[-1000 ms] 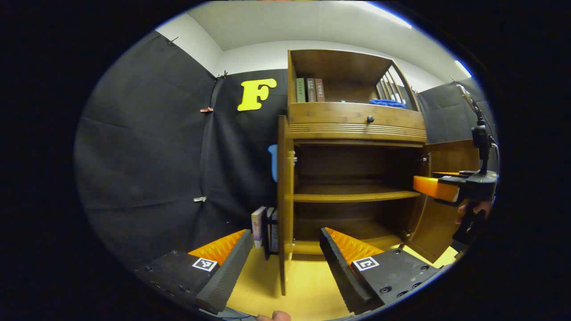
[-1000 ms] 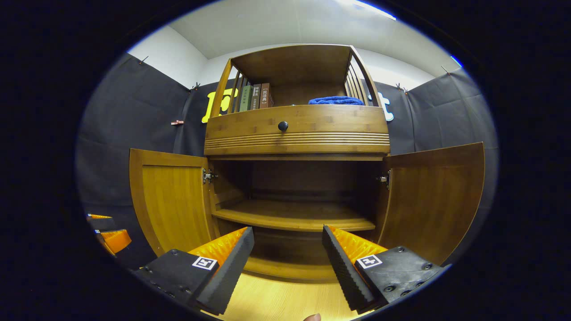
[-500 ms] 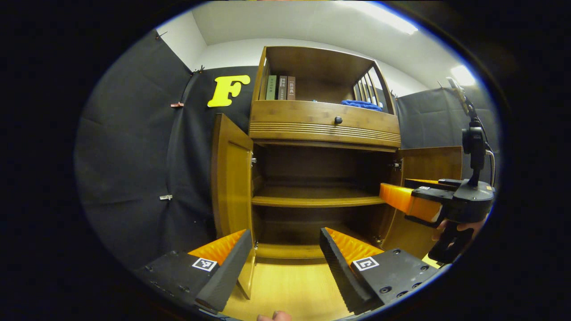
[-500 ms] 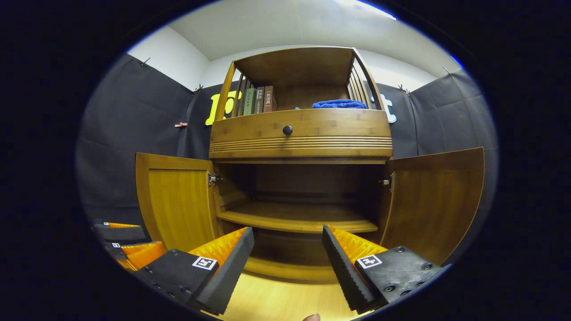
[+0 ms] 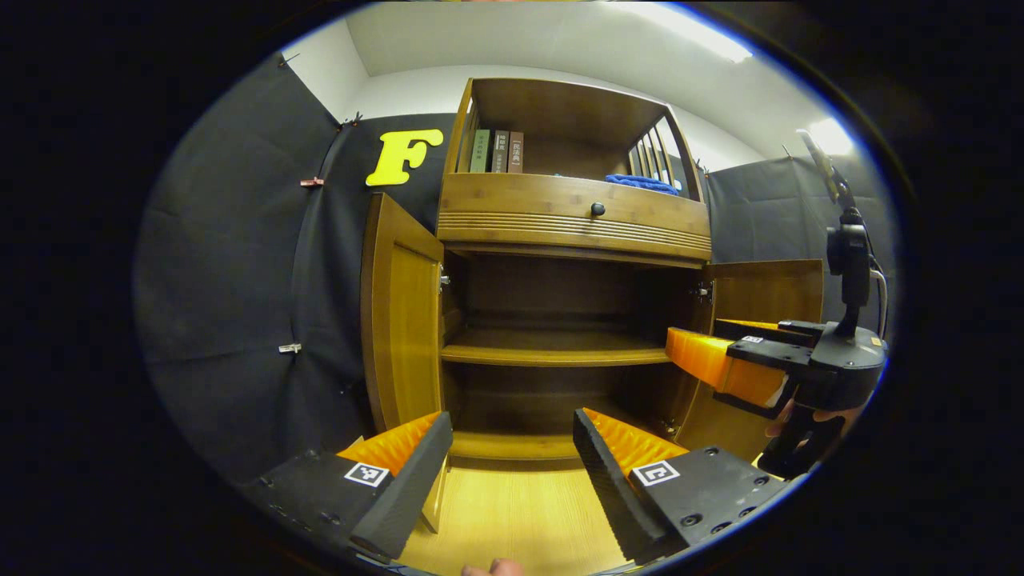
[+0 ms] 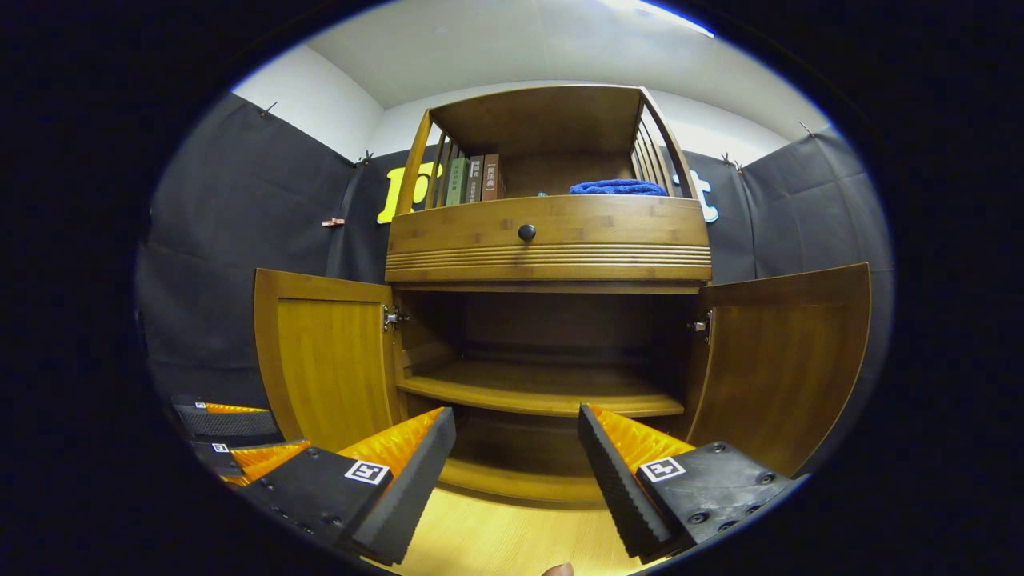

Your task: Open the right door of the double-door shoe cabinet with the right hand, and open the left door with the left hand.

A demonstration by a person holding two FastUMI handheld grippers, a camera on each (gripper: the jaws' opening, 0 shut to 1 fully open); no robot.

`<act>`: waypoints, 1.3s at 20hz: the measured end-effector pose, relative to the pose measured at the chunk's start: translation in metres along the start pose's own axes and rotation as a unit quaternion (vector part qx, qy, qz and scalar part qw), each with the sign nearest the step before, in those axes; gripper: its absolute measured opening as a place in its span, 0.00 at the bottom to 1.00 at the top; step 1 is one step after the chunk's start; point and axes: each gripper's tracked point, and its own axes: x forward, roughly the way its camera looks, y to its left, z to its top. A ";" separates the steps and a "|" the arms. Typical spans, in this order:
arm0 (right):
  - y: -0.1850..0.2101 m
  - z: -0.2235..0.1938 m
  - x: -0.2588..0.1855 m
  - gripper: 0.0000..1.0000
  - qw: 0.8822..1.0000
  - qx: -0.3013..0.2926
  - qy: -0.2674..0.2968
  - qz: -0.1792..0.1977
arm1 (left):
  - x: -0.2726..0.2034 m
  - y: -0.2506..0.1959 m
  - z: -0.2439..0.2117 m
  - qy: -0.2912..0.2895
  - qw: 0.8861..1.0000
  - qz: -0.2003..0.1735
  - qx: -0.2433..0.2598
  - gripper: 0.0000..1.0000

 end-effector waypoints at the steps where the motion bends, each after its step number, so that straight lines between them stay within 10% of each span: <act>1: 0.001 0.001 -0.001 0.98 1.000 0.001 0.000 0.002 | 0.000 -0.001 0.000 0.001 1.000 -0.001 -0.002 0.94; 26: 0.001 0.002 -0.012 0.99 1.000 -0.014 -0.004 0.006 | -0.007 -0.009 -0.002 0.005 1.000 -0.007 0.000 0.94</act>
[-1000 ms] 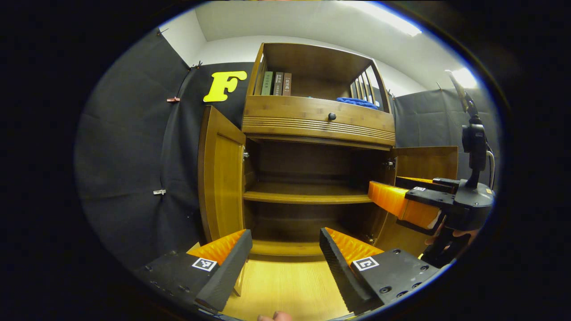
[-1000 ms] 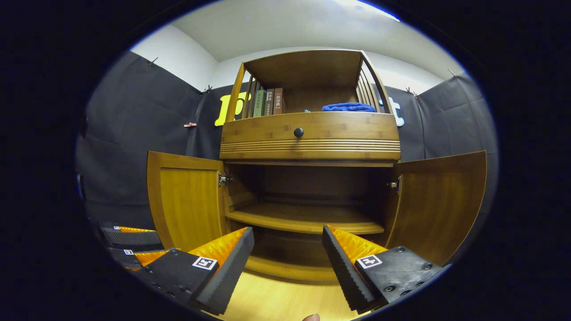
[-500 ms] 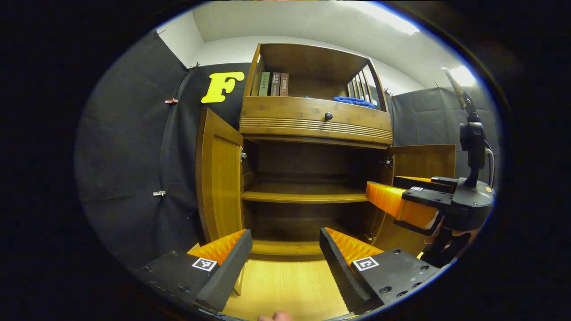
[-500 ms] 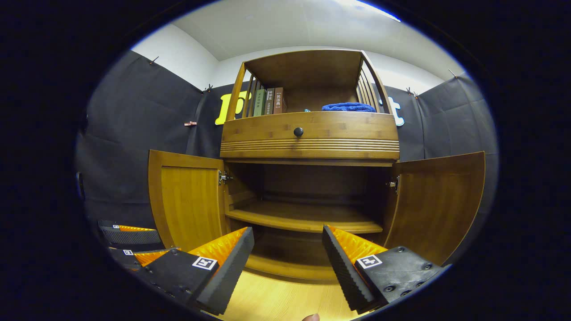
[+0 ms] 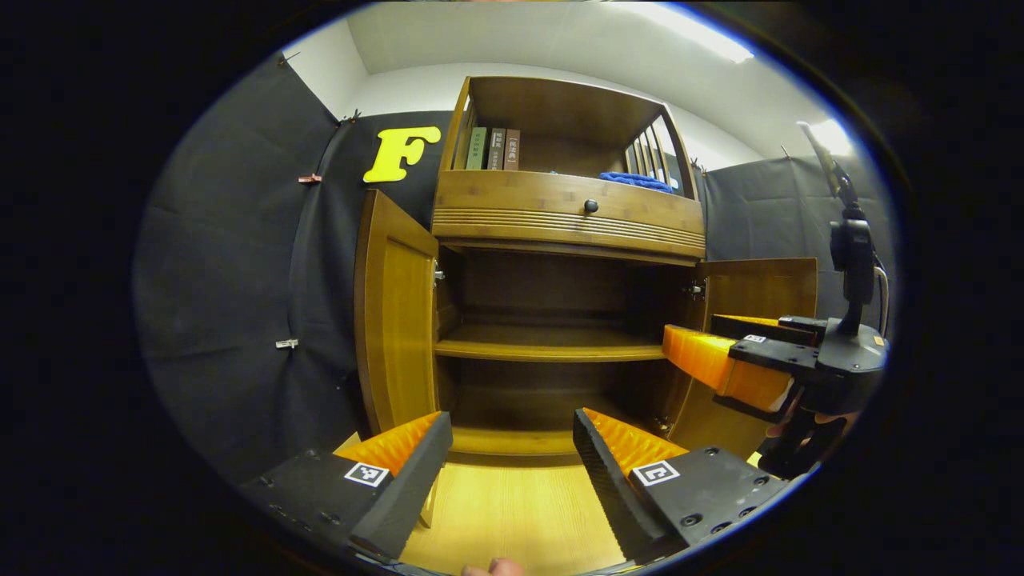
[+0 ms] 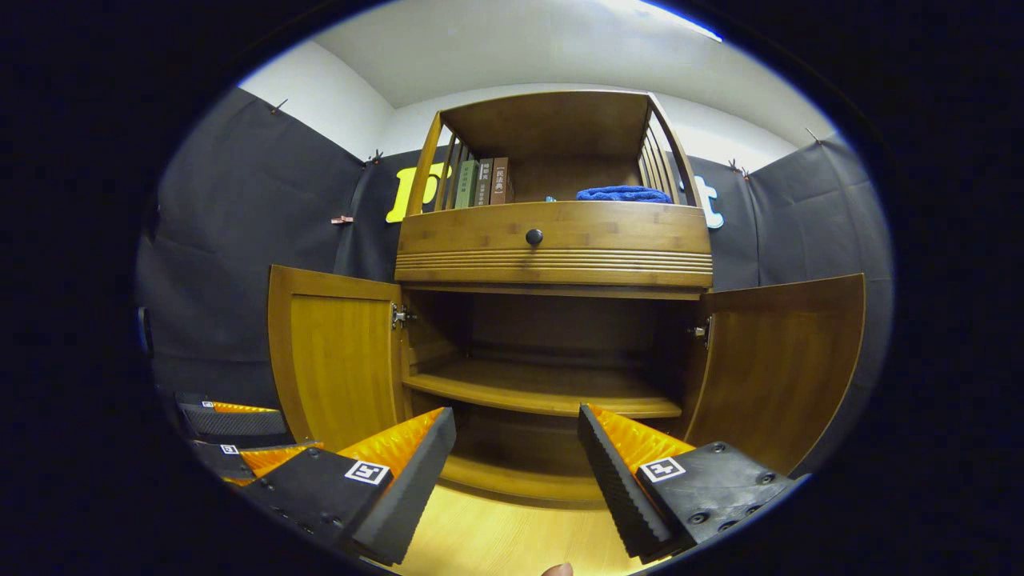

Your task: Open the right door of the double-door shoe cabinet with the right hand, and open the left door with the left hand.

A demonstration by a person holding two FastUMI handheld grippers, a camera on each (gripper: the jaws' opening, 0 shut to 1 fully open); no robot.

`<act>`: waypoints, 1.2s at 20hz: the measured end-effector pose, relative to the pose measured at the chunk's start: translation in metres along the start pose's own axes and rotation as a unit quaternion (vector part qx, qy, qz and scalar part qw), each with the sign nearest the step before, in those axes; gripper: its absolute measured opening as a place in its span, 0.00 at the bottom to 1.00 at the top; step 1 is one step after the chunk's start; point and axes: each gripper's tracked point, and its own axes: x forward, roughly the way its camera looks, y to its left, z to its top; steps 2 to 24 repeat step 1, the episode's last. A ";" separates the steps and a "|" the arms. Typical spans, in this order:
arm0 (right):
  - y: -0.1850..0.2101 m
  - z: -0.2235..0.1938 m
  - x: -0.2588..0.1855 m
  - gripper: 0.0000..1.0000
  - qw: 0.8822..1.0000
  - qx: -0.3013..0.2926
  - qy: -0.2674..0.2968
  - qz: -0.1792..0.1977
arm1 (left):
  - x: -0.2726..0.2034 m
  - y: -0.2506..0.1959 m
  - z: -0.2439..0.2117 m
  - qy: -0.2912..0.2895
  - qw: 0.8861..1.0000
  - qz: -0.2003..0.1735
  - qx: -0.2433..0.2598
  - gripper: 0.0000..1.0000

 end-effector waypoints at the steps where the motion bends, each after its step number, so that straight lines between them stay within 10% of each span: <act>1: 0.000 0.000 0.000 0.98 1.000 0.002 0.000 0.000 | 0.000 0.000 0.001 -0.001 1.000 -0.001 0.001 0.94; 24: 0.000 0.000 0.000 0.98 1.000 0.002 0.000 0.000 | 0.000 0.000 0.001 -0.001 1.000 -0.001 0.001 0.94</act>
